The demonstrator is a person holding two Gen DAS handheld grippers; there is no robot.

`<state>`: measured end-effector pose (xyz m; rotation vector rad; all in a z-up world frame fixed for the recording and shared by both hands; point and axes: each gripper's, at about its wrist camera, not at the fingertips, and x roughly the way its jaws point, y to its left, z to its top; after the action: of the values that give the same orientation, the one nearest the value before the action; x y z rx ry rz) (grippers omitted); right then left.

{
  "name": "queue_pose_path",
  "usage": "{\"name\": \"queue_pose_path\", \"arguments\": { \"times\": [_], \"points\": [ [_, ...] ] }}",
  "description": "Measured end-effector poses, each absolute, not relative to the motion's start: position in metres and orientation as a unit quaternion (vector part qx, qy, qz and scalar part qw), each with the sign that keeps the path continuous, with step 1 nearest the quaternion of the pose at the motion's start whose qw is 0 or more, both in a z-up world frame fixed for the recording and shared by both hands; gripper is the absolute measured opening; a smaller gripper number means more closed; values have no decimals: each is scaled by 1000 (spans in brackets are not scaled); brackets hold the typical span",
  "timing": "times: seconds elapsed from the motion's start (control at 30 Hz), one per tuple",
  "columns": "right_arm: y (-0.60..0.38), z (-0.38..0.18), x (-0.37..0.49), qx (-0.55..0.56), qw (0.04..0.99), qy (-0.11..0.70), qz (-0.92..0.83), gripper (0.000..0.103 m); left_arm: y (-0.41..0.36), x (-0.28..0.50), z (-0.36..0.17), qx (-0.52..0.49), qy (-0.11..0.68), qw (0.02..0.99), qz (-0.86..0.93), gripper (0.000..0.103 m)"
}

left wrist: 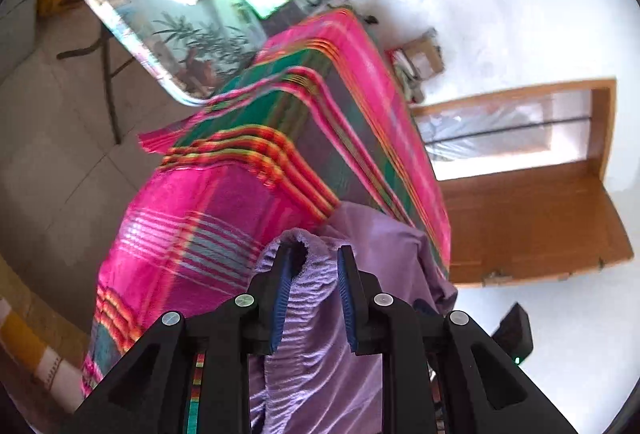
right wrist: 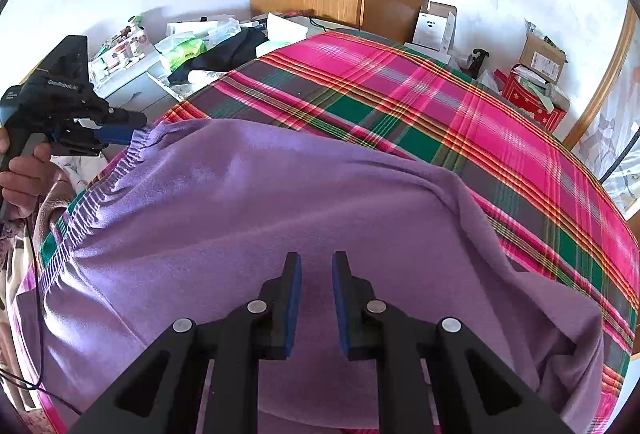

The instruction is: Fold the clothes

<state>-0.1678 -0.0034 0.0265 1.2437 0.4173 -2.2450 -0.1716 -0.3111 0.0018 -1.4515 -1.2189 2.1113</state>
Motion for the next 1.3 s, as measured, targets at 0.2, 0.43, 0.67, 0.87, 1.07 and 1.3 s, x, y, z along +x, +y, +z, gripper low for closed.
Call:
{"name": "queue_pose_path", "arguments": {
  "times": [0.2, 0.43, 0.67, 0.87, 1.07, 1.3],
  "points": [
    [-8, 23, -166, 466, 267, 151, -830, 16, -297, -172, 6, -529, -378, 164, 742, 22],
    [-13, 20, -164, 469, 266, 151, -828, 16, -304, -174, 2, -520, -381, 142, 751, 11],
    [-14, 17, -165, 472, 265, 149, -827, 16, -324, -169, 3, -502, -383, 99, 769, 6],
    [-16, 12, -166, 477, 265, 145, -825, 16, -330, -170, -2, -501, -380, 80, 774, 5],
    [-17, 12, -162, 477, 268, 141, -825, 16, -320, -169, 6, -512, -338, 69, 787, 8],
    [-11, 24, -144, 468, 278, 125, -830, 18, -305, -128, 39, -508, -242, 69, 824, 23]
  ]
}}
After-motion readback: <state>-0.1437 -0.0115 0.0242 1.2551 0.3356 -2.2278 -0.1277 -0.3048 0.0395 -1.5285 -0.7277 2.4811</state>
